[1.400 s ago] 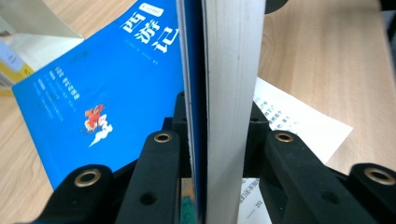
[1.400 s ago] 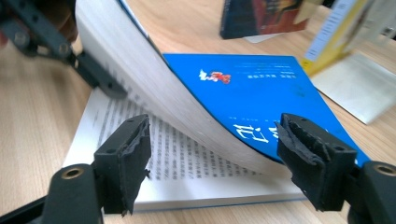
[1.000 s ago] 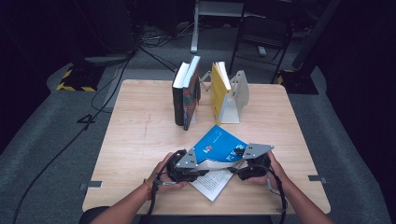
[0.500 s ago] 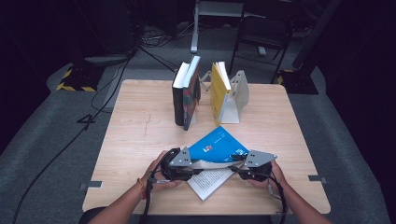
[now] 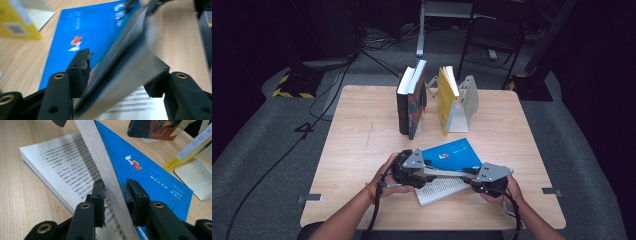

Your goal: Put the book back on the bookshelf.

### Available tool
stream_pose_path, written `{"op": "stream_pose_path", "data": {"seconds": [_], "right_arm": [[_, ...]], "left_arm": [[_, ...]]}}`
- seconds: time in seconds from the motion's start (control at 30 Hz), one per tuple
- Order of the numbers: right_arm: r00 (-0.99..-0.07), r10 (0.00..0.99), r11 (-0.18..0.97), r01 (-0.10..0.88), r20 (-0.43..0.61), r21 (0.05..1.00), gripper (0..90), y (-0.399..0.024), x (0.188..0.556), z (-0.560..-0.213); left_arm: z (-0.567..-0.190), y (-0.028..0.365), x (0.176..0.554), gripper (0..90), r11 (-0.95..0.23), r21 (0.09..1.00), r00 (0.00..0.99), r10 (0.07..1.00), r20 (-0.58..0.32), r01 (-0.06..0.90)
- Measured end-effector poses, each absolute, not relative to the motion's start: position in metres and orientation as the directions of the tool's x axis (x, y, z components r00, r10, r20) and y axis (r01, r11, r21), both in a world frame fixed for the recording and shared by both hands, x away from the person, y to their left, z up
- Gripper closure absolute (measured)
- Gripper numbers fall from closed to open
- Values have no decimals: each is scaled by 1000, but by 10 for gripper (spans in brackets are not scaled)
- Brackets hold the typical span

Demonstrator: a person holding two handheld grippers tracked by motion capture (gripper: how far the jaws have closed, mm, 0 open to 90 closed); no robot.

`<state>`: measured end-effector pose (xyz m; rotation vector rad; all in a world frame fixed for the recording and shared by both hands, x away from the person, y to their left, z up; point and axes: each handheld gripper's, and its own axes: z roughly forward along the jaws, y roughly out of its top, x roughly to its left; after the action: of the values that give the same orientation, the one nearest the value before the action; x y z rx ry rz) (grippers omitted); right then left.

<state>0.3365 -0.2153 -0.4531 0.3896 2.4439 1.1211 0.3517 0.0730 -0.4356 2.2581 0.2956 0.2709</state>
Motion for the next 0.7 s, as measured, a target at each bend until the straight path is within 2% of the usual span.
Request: {"op": "stream_pose_path", "data": {"seconds": [0.07,0.17,0.27,0.3,0.37,0.43,0.47,0.5,0.6,0.7], "right_arm": [[-869,413,644,67,-272,762,693,-214,336,-451],[-870,411,647,69,-271,760,673,-213,336,-451],[-876,400,650,63,-270,758,645,-213,337,-453],[-886,403,630,85,-231,772,513,-217,343,-456],[-882,423,614,112,-206,782,496,-224,350,-460],[-859,446,655,120,-253,746,461,-233,357,-467],[-856,464,640,145,-229,755,451,-239,360,-470],[-864,465,617,160,-193,770,452,-245,363,-472],[-869,439,625,113,-228,773,537,-249,363,-470],[-869,431,630,96,-244,771,570,-248,361,-468]], "left_arm": [[-437,70,348,612,-652,750,935,325,144,111],[-440,71,347,661,-662,744,940,304,155,91],[-444,73,348,683,-667,740,947,289,141,93],[-448,76,349,695,-657,748,951,284,125,98],[-447,79,350,699,-648,754,951,286,116,103],[-447,83,351,699,-649,754,954,279,110,103],[-448,86,352,698,-643,758,954,281,101,109],[-448,88,353,697,-639,761,955,282,94,114],[-448,93,355,697,-623,773,955,285,78,122],[-447,95,358,656,-617,774,955,291,57,142]]}}
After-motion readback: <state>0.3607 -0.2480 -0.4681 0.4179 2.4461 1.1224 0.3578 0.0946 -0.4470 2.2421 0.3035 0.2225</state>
